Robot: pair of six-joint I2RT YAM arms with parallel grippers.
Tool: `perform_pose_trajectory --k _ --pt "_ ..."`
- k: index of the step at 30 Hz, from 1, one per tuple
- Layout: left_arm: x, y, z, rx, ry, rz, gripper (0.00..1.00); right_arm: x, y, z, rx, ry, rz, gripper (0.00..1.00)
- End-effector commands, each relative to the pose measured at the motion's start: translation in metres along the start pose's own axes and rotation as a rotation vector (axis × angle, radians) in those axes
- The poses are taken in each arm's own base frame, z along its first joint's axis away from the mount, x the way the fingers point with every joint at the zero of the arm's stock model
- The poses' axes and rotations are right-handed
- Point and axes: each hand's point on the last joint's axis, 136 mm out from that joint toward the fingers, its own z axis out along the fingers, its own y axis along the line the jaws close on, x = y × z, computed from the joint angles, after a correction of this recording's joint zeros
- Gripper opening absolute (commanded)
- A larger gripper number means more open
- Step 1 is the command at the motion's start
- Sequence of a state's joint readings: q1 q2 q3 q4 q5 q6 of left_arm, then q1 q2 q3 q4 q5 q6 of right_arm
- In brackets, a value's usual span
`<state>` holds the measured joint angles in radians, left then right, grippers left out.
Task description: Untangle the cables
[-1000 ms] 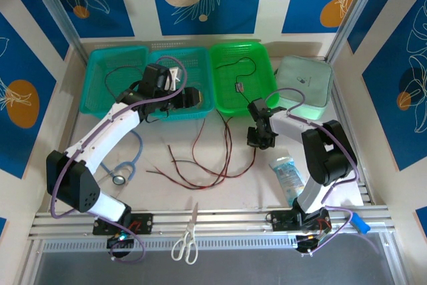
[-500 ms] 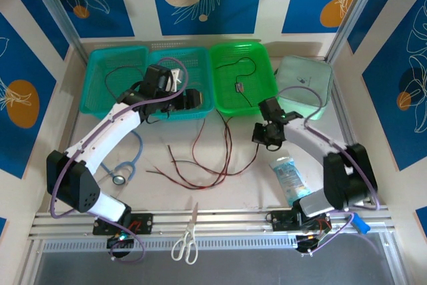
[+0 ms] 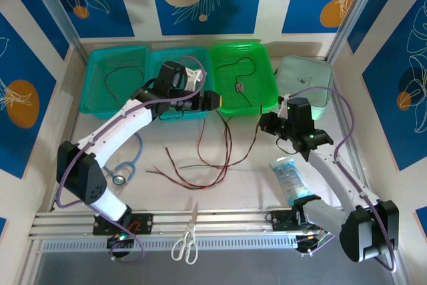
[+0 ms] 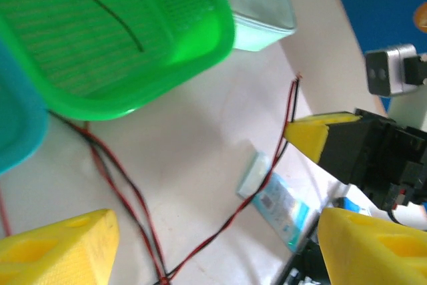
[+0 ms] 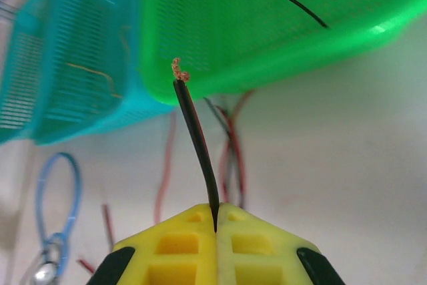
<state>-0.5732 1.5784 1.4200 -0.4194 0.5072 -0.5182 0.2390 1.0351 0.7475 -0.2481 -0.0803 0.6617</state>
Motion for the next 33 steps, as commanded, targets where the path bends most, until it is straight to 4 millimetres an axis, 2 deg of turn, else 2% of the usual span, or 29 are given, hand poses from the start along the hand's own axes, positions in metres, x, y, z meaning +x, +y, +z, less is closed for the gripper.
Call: perform_pose_trajectory --k 1,7,13,15,23,33 --pt "-0.005 -0.024 0.006 0.126 -0.009 0.018 0.76 -0.015 0.042 -0.008 -0.216 -0.038 0.031 0.00" --pt "0.000 -0.048 0.017 0.234 0.016 0.026 0.73 -0.025 0.064 -0.012 -0.341 -0.065 0.114 0.00" --pt "0.008 -0.062 0.028 0.313 0.028 0.051 0.70 -0.031 0.076 -0.016 -0.384 -0.075 0.143 0.00" --pt "0.007 -0.068 0.032 0.357 0.013 0.053 0.67 -0.032 0.080 -0.017 -0.401 -0.072 0.146 0.00" --pt "0.005 -0.076 0.048 0.417 0.007 0.039 0.53 -0.032 0.092 -0.017 -0.453 -0.037 0.153 0.00" --pt "0.009 -0.078 0.056 0.427 0.032 0.024 0.40 -0.032 0.100 -0.017 -0.486 -0.010 0.154 0.00"
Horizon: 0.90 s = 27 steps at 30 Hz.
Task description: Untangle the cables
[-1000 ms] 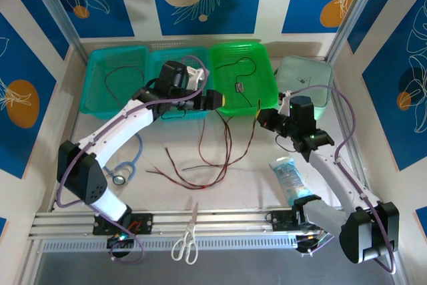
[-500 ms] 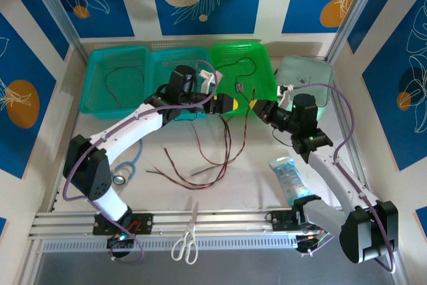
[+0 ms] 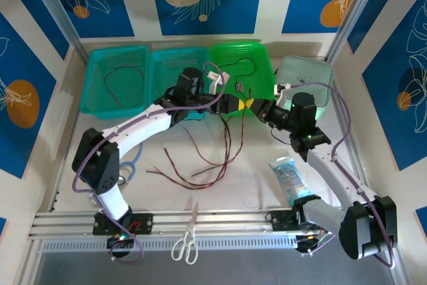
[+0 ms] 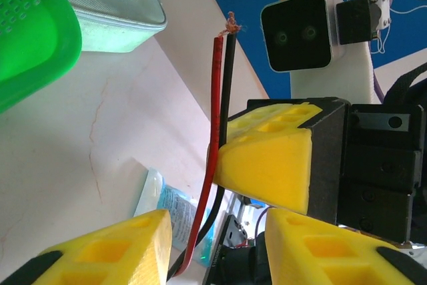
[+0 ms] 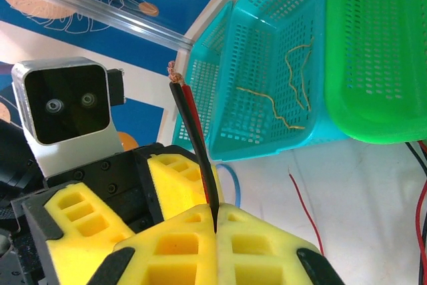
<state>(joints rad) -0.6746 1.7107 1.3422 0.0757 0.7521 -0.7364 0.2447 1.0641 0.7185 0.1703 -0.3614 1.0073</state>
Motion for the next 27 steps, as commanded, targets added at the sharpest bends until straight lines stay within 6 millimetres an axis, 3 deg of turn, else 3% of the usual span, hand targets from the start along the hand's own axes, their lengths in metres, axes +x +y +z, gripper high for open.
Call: perform_pose_trajectory --k 1,10,27 --pt "-0.0009 -0.0113 0.0055 0.047 0.011 0.022 0.38 -0.0029 0.0205 0.0013 -0.061 0.017 -0.015 0.00" --pt "0.0009 -0.0116 0.0081 0.046 0.020 0.015 0.32 -0.0040 0.0235 0.0059 -0.078 0.031 -0.010 0.00" --pt "0.0015 -0.0053 0.0076 0.006 0.023 0.002 0.37 -0.0043 0.0277 0.0053 -0.084 0.040 -0.007 0.00"
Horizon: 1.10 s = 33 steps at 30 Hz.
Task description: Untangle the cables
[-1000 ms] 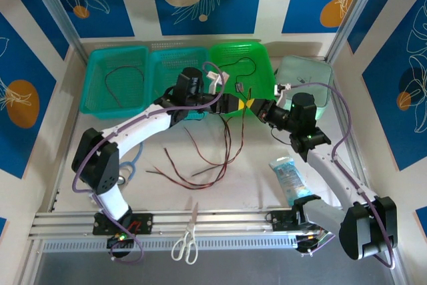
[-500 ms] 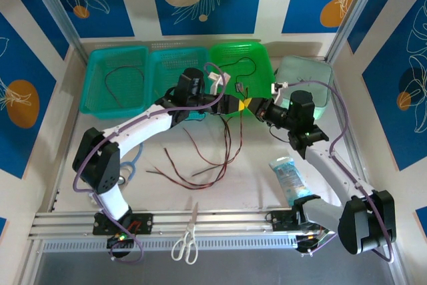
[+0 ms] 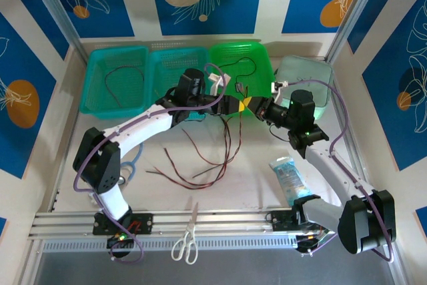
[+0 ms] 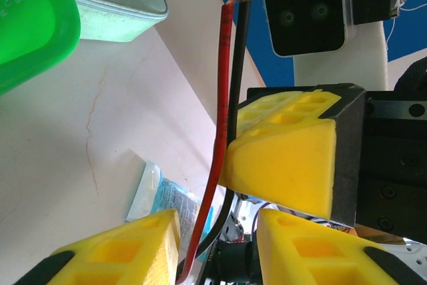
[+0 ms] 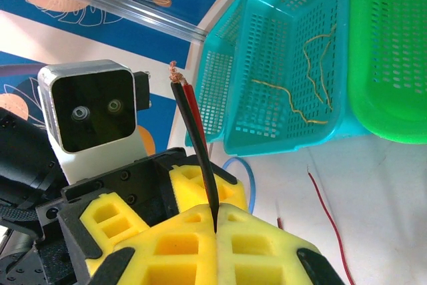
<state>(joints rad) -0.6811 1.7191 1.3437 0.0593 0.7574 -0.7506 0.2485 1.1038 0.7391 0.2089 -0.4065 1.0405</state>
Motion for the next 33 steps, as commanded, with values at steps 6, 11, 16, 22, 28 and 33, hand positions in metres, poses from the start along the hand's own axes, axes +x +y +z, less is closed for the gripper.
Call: perform_pose_trajectory --k 6,11,16,22,28,33 --pt "-0.009 -0.016 0.001 0.019 -0.004 0.048 0.28 -0.003 0.016 -0.001 -0.035 0.007 -0.028 0.00" --pt "-0.008 -0.015 0.002 0.015 0.000 0.039 0.24 -0.004 0.016 -0.001 -0.034 0.004 -0.027 0.00" --pt "-0.010 -0.017 0.001 0.018 -0.008 0.042 0.20 -0.005 0.015 -0.001 -0.032 0.004 -0.027 0.00" --pt "-0.010 -0.016 0.002 0.016 -0.006 0.038 0.12 -0.005 0.016 -0.002 -0.033 0.004 -0.029 0.00" --pt "-0.011 -0.014 0.000 0.000 -0.010 0.037 0.06 -0.006 0.016 -0.004 -0.031 -0.001 -0.030 0.00" --pt "-0.013 -0.010 -0.005 -0.036 -0.028 0.046 0.01 -0.011 0.013 -0.012 -0.014 -0.030 -0.030 0.00"
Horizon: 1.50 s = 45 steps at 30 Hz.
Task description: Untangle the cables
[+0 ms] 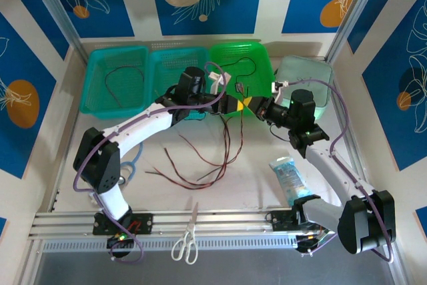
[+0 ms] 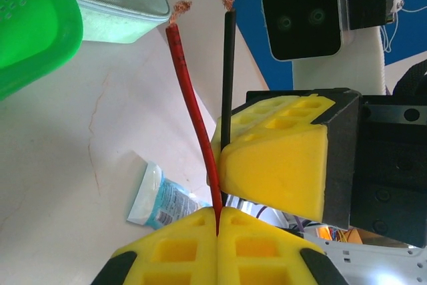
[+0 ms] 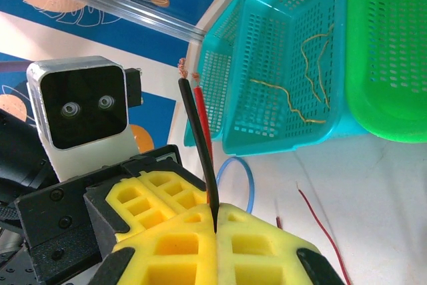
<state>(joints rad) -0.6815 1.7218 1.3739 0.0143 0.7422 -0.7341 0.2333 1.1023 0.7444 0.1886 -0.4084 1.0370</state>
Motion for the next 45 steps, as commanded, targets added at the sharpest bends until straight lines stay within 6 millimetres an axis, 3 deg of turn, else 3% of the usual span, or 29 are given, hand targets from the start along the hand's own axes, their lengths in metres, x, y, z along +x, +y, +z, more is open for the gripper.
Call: perform_pose_trajectory --k 1,9,15,21,30,38,45 --pt "-0.010 -0.009 -0.005 -0.022 -0.031 0.043 0.01 -0.010 0.016 -0.012 -0.026 -0.032 -0.039 0.00" --pt "-0.013 -0.008 -0.010 -0.034 -0.040 0.050 0.00 -0.021 0.013 -0.034 -0.001 -0.090 -0.033 0.00" --pt "-0.031 0.004 -0.042 -0.180 -0.133 0.087 0.00 -0.042 0.007 -0.070 0.090 -0.231 -0.028 0.00" --pt "-0.049 0.011 -0.088 -0.339 -0.224 0.153 0.00 -0.054 0.017 -0.107 0.168 -0.361 -0.086 0.00" --pt "-0.073 0.039 -0.182 -0.549 -0.384 0.115 0.00 -0.079 0.037 -0.154 0.237 -0.534 -0.145 0.00" --pt "-0.074 0.064 -0.262 -0.700 -0.517 0.039 0.00 -0.097 0.046 -0.190 0.300 -0.675 -0.163 0.00" --pt "-0.073 0.075 -0.320 -0.787 -0.633 -0.019 0.00 -0.109 0.053 -0.219 0.348 -0.775 -0.168 0.00"
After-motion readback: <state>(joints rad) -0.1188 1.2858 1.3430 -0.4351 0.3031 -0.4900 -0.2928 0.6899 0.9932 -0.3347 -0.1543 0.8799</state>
